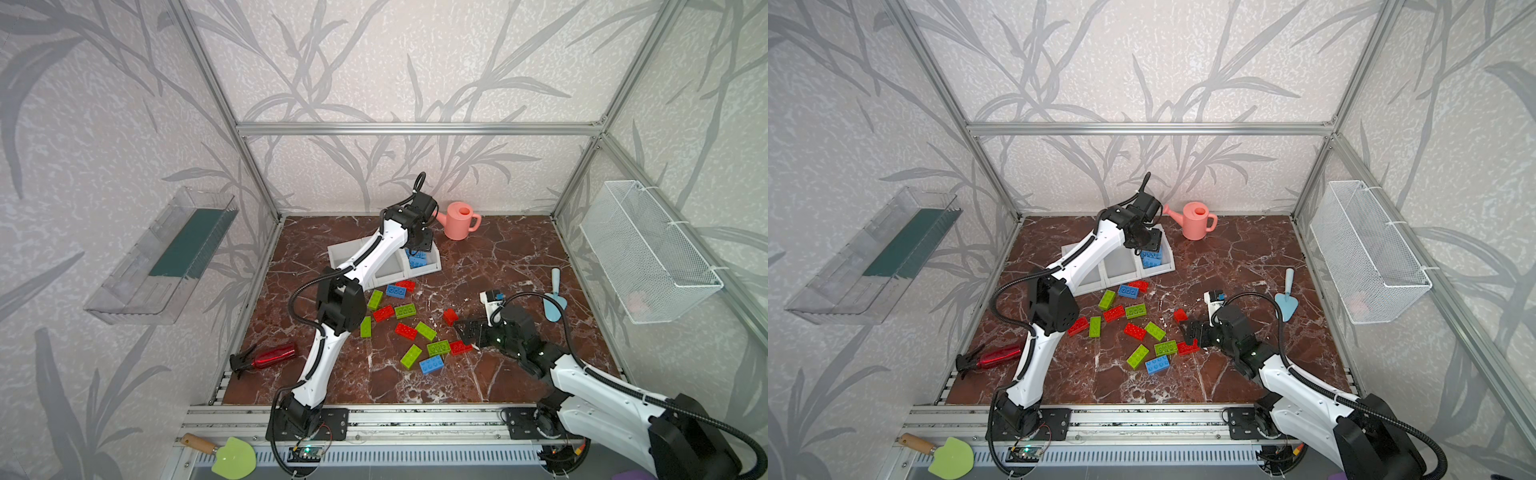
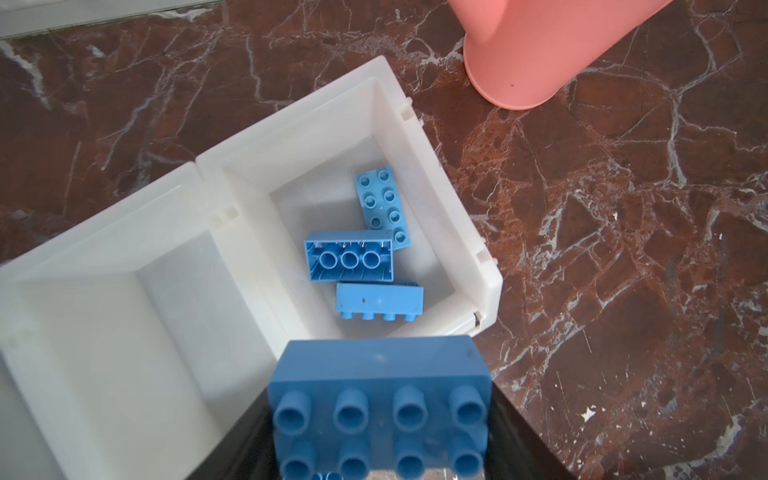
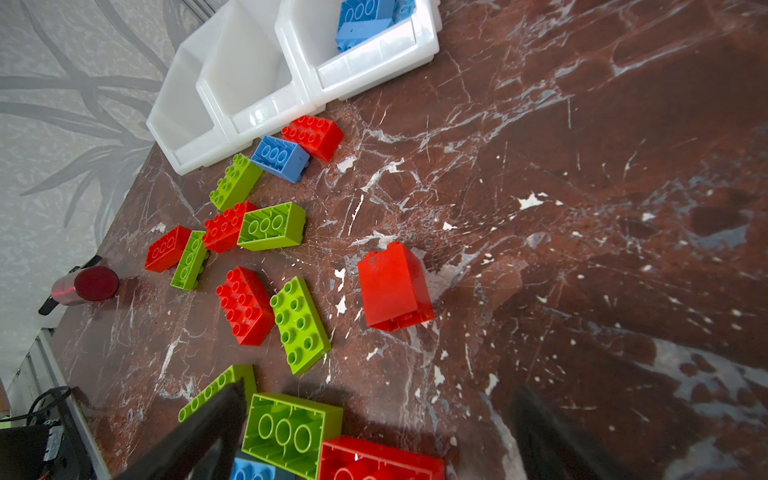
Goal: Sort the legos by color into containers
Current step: 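Carry the blue brick with the left gripper into the watering-can compartment and release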
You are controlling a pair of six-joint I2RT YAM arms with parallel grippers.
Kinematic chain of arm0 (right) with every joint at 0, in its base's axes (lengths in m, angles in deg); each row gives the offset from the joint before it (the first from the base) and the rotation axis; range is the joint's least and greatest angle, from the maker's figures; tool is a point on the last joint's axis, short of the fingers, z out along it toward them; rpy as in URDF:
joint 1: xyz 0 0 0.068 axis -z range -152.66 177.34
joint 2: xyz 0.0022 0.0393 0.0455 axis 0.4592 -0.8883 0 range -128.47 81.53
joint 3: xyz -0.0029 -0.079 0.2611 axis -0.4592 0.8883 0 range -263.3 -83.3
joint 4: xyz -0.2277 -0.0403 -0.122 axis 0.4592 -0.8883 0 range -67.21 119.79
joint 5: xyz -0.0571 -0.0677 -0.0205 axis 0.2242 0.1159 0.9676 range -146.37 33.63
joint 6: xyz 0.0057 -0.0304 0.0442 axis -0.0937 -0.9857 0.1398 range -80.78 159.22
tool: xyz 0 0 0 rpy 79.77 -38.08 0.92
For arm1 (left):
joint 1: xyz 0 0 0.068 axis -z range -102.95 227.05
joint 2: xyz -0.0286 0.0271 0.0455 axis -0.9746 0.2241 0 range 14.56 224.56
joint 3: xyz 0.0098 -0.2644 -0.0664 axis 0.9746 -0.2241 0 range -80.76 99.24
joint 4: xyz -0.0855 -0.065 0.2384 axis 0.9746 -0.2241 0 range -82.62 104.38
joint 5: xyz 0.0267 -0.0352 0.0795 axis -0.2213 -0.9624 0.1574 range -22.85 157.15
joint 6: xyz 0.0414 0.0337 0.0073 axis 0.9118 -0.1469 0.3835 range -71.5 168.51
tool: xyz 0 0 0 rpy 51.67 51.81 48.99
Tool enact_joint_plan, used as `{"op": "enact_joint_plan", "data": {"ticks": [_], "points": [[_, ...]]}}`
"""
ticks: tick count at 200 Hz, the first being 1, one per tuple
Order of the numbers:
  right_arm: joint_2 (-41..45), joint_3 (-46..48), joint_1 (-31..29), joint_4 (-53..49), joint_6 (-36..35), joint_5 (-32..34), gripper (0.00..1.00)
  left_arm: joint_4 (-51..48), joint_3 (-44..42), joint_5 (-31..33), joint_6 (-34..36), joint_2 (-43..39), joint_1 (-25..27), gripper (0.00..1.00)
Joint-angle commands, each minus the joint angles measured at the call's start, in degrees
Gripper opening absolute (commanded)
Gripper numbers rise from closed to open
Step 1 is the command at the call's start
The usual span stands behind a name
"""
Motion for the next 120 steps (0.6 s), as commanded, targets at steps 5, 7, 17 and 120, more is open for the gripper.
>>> {"op": "enact_joint_plan", "data": {"ticks": [5, 7, 17, 120], "points": [[0.0, 0.6, -0.1, 1.8, 0.5, -0.7, 1.00, -4.3, 5.9, -2.3, 1.5, 3.8, -1.0, 0.54], [0.0, 0.6, -0.1, 1.8, 0.5, -0.7, 1.00, -4.3, 6.1, -2.4, 1.6, 4.0, -1.1, 0.54], [0.0, 0.6, -0.1, 1.8, 0.5, -0.6, 1.00, -3.6, 6.3, -3.0, 1.7, 4.6, -1.3, 0.54], [0.0, -5.8, -1.9, -12.3, -0.2, 6.1, 1.00, -3.4, 4.4, -3.8, 2.3, 0.3, -1.7, 0.92]]}}
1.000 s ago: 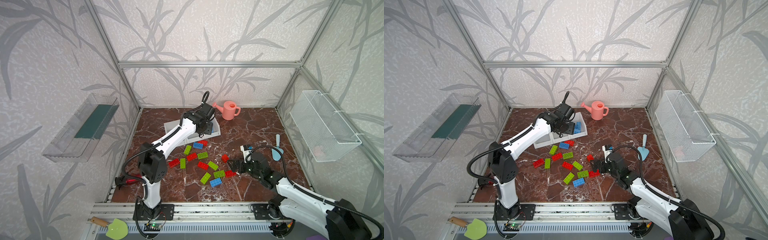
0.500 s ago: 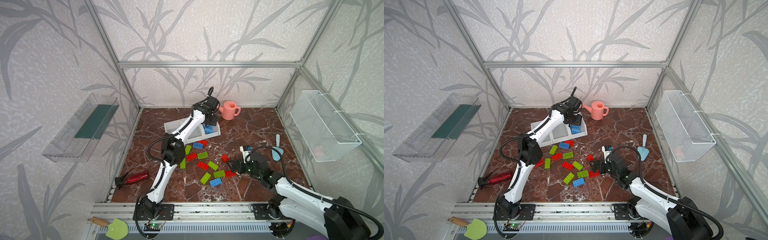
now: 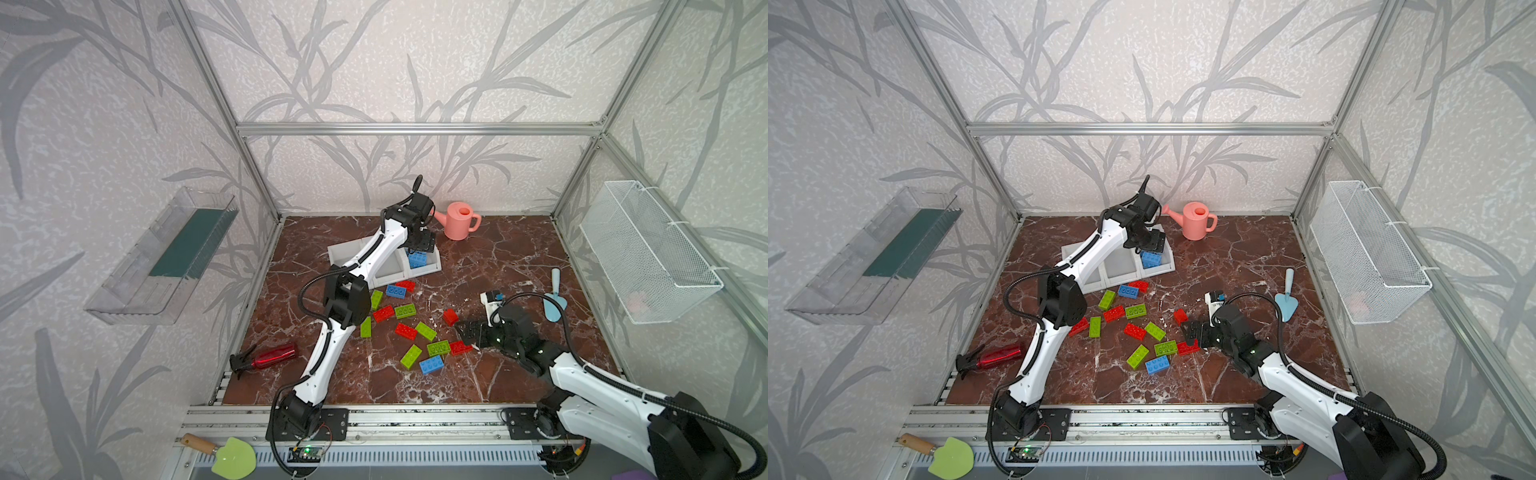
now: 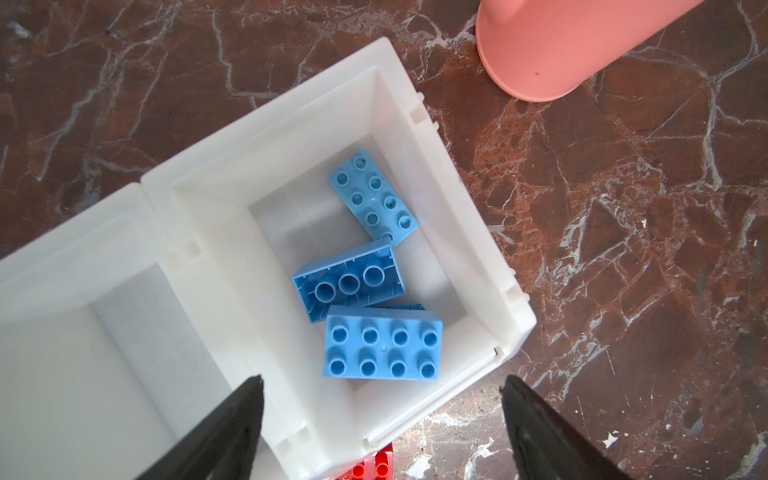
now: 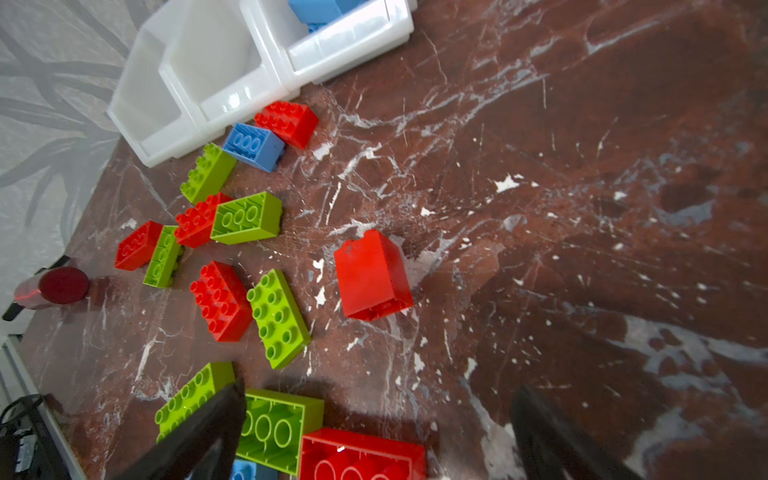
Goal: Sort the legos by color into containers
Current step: 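Carry the blue brick with the left gripper into the watering-can compartment and release, then withdraw the left gripper while the right gripper grasps a blue brick near the robot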
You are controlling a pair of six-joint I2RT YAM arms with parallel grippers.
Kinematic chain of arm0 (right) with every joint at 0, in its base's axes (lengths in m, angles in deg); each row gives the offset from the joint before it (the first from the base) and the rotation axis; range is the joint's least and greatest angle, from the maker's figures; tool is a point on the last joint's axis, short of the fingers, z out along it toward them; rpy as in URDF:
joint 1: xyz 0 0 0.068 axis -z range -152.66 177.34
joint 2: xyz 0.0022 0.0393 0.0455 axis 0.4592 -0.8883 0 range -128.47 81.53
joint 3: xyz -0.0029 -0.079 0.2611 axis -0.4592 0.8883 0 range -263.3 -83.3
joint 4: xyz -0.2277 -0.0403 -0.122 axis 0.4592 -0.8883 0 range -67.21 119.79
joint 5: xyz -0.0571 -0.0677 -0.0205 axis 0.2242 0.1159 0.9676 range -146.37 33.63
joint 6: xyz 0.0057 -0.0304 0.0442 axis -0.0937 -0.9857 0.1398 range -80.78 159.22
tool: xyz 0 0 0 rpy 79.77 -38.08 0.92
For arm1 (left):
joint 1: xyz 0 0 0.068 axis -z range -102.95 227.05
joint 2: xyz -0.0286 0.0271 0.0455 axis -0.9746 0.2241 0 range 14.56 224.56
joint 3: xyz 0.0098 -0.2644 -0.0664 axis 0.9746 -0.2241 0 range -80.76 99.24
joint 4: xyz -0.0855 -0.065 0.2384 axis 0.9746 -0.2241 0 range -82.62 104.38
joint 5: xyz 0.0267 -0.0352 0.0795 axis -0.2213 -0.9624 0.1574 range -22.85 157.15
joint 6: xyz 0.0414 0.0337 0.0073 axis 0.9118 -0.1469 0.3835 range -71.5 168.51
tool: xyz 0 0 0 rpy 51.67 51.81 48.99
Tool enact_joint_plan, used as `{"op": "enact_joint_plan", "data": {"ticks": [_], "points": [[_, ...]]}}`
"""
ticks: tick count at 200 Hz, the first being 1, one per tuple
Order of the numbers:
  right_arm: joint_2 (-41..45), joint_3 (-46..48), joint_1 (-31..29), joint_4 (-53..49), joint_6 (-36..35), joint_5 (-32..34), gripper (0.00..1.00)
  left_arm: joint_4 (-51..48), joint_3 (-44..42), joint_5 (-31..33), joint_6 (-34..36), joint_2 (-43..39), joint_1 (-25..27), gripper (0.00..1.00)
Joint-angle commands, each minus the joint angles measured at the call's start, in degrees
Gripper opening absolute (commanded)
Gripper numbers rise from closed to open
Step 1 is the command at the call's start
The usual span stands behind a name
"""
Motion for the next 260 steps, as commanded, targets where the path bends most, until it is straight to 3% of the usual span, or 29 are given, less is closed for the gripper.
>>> {"op": "enact_joint_plan", "data": {"ticks": [1, 28, 77, 142, 204, 260], "points": [[0.8, -3.7, -1.6, -6.6, -0.3, 3.3, 1.00, -1.9, -0.4, -0.4, 0.7, -4.8, 0.0, 0.92], [3.1, -6.8, -7.3, -13.7, -1.4, 9.3, 1.00, 4.1, -12.0, -0.5, -0.3, -14.2, 0.0, 0.93], [4.8, -11.8, -21.7, -25.3, 3.3, 21.4, 1.00, 16.8, -39.0, 0.5, -5.3, -35.9, 0.4, 0.93], [-8.2, -17.8, -36.5, -31.2, 9.5, 27.5, 0.99, 22.9, -65.7, 4.5, -8.9, -63.5, 1.1, 0.94], [-22.0, -24.5, -40.3, -30.0, 10.9, 25.9, 0.99, 19.8, -79.4, 9.5, -6.9, -85.3, 1.1, 0.94], [-29.2, -27.9, -40.4, -28.6, 10.8, 23.3, 0.99, 16.2, -88.0, 12.2, -6.2, -94.8, 1.0, 0.94]]}}
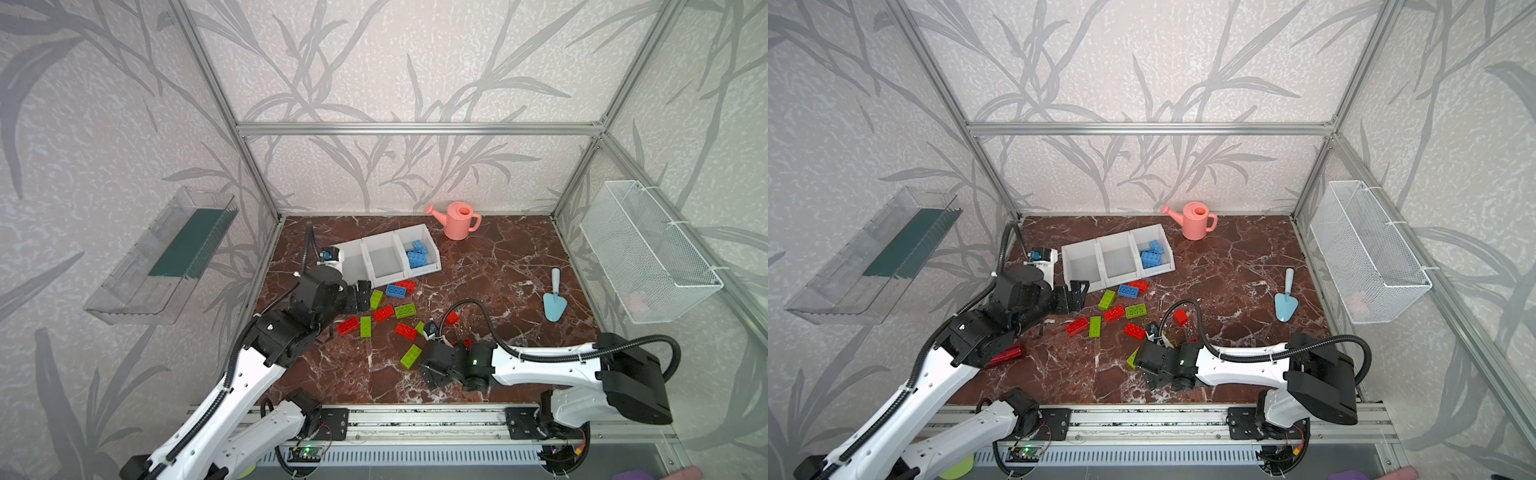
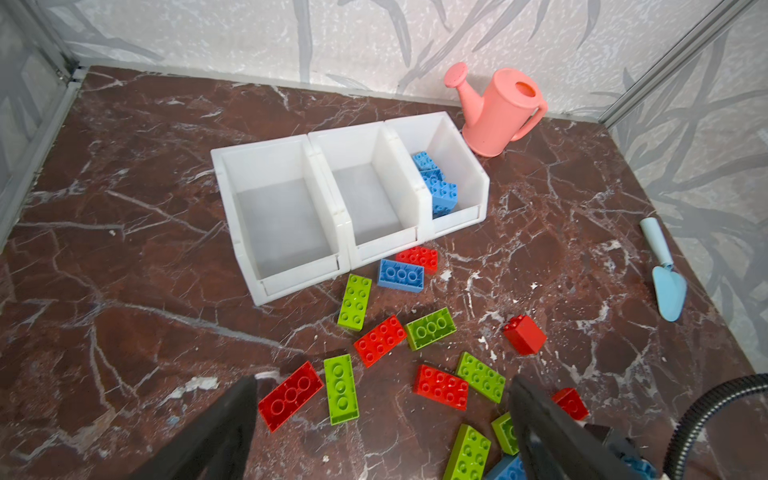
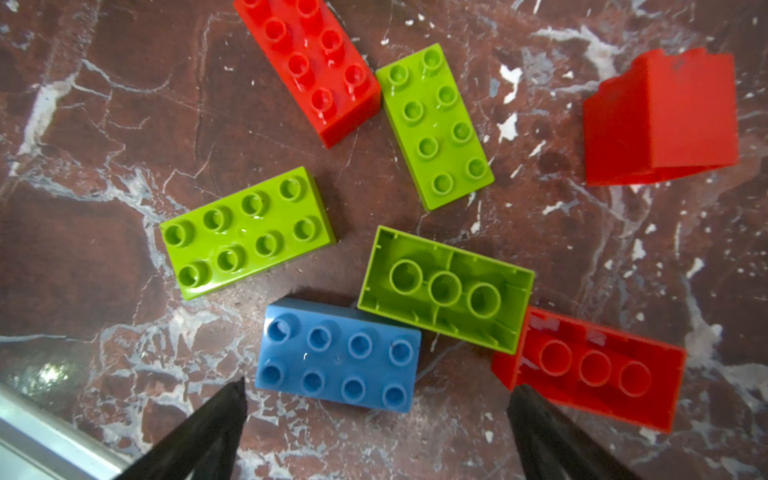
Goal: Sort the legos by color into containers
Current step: 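Withdraw the left gripper while the right gripper grasps a blue brick near the robot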
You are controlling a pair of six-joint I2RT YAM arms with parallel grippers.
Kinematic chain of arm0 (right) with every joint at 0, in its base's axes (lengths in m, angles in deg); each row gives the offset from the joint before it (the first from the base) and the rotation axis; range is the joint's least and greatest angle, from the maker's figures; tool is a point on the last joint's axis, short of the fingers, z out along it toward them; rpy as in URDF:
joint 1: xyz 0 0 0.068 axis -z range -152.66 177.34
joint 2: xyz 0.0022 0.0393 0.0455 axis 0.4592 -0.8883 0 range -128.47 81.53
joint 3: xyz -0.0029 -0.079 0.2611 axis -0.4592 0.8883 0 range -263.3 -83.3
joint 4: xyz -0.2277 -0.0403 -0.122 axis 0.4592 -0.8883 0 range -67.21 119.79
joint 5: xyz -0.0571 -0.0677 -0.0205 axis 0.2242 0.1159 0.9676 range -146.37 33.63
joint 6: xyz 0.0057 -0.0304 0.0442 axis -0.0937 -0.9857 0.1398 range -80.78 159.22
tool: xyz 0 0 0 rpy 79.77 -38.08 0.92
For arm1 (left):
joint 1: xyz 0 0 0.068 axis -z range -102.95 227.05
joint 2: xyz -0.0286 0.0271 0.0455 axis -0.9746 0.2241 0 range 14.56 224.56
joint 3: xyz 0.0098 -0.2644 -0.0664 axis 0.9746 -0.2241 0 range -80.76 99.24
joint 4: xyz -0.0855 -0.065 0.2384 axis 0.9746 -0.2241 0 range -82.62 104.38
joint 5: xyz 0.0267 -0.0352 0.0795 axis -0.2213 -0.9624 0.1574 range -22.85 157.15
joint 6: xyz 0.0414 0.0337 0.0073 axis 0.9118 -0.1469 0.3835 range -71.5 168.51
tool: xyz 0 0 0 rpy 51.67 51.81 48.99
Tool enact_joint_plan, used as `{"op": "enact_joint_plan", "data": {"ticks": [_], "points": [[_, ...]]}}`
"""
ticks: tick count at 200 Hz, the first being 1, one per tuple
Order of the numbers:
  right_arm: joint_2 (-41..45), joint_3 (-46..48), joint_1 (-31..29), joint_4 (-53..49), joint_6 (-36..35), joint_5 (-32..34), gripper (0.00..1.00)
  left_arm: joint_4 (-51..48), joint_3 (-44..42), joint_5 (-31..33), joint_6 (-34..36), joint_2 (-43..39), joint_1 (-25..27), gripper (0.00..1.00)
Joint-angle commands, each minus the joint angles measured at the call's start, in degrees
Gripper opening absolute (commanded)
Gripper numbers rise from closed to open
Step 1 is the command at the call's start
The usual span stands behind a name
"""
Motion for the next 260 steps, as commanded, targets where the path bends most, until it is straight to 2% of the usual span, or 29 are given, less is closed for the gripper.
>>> {"op": "enact_joint_plan", "data": {"ticks": [1, 75, 133, 174, 187, 226, 260], "points": [[-2.0, -2.0, -0.5, 0.2, 0.7, -0.7, 0.99, -3.0, -2.7, 2.8, 0.8, -1.9, 0.1, 0.94], [-9.7, -7.1, -0.4, -3.6, 0.6, -0.6, 0.86, -4.3, -3.4, 3.5, 3.1, -2.3, 0.2, 0.94], [-11.8, -8.3, -0.5, -3.7, 0.6, -0.8, 0.65, -4.2, -3.6, 2.9, 3.5, -2.5, 0.2, 0.94], [-10.7, -8.8, -0.4, -5.2, 0.7, -0.2, 0.59, -4.2, -3.8, 3.2, 3.4, -3.2, 0.2, 0.94], [-9.9, -9.2, -0.4, -6.0, 0.3, -0.4, 0.51, -4.2, -3.8, 3.2, 3.4, -3.3, 0.3, 0.94], [-6.5, -12.3, 0.7, -9.5, -1.9, -1.7, 0.49, -4.4, -3.9, 3.7, 3.2, -4.3, 0.9, 0.94], [-3.2, -16.2, 5.4, -10.9, -6.1, -3.8, 0.49, -4.5, -4.0, 5.0, 2.9, -5.4, 2.2, 0.94]]}}
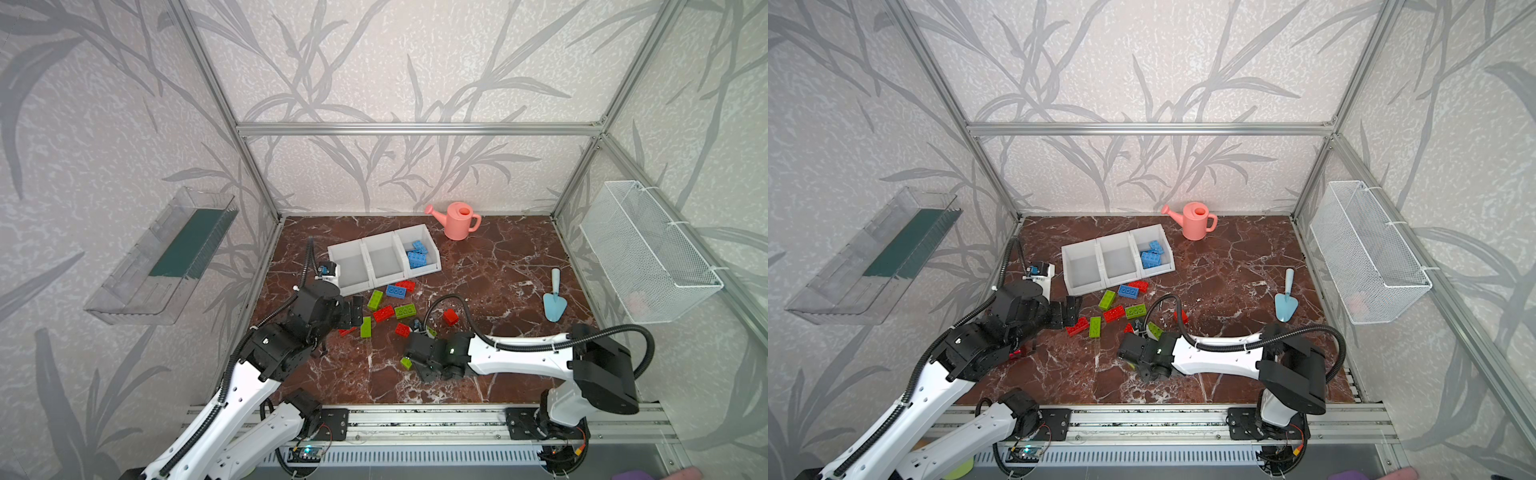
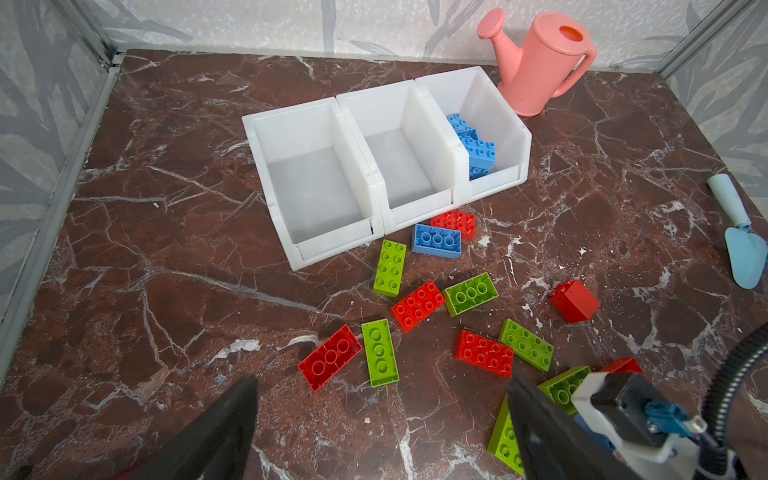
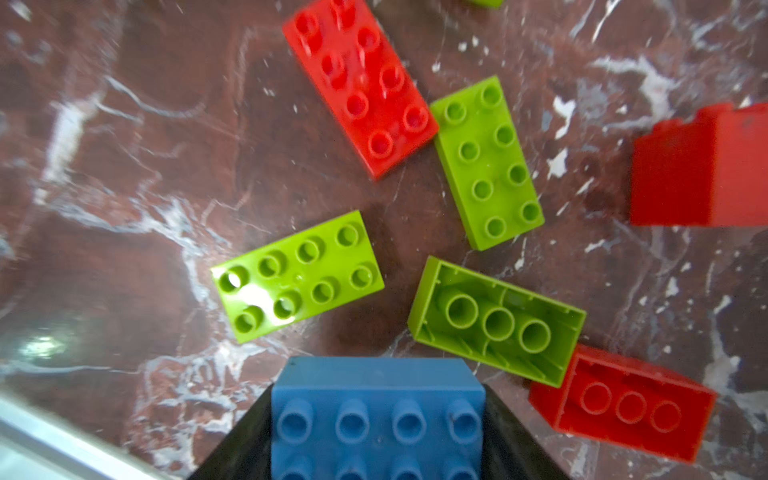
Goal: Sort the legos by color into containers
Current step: 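Withdraw the left gripper while the right gripper grasps a blue brick near the robot, then carry the blue brick with the right gripper into the compartment nearest the watering can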
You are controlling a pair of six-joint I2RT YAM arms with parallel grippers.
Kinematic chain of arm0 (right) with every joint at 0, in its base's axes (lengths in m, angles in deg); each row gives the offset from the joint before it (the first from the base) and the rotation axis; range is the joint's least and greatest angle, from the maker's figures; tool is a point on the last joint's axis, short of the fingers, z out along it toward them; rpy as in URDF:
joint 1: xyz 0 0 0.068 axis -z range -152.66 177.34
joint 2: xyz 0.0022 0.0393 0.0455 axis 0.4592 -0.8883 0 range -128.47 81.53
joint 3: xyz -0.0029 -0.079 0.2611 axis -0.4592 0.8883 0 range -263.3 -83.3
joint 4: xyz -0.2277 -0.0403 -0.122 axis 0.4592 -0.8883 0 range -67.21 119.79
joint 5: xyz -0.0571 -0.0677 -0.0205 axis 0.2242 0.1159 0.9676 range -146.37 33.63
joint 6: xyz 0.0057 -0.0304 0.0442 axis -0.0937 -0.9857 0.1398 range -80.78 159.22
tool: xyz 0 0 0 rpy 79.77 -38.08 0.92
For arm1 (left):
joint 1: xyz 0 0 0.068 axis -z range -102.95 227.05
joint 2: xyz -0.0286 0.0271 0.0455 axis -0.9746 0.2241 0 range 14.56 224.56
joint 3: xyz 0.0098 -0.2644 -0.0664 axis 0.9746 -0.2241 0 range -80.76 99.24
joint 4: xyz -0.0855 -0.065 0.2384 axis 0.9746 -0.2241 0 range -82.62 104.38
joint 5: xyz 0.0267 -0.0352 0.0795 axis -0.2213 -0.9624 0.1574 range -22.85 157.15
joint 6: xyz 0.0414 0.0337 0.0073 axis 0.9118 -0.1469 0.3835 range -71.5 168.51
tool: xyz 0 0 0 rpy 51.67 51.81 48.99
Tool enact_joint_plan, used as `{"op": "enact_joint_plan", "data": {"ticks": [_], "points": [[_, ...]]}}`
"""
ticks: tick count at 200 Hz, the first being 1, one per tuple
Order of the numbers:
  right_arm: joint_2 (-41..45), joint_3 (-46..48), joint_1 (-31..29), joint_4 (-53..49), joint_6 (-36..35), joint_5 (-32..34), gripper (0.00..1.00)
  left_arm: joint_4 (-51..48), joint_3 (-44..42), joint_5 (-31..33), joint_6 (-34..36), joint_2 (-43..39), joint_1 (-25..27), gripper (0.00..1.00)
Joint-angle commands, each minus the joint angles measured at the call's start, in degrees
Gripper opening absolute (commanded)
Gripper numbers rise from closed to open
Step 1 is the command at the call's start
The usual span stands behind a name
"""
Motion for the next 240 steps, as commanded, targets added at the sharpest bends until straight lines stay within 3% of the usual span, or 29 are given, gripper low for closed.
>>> {"op": "enact_joint_plan", "data": {"ticks": [1, 46, 89, 151, 240], "points": [[3.7, -3.3, 3.3, -2.5, -3.8, -1.1, 0.49, -1.1, -0.5, 2.0, 0.4, -1.2, 0.8, 0.94], [5.5, -11.3, 14.8, -1.7, -12.1, -6.0, 0.49, -1.2, -0.6, 3.0, 0.3, -1.8, 2.3, 0.93], [-1.1, -24.3, 24.2, -3.6, -17.9, -11.2, 0.48, -1.4, -0.5, 2.8, 0.6, -0.9, 2.8, 0.93], [-19.1, -44.6, 32.2, -5.8, -21.6, -15.0, 0.49, -1.4, -0.7, 2.5, 0.8, -1.0, 2.8, 0.94], [-48.5, -83.4, 37.7, -16.9, -23.4, -12.2, 0.50, -0.9, -0.9, -0.4, 1.1, 0.5, 3.0, 0.93]]}}
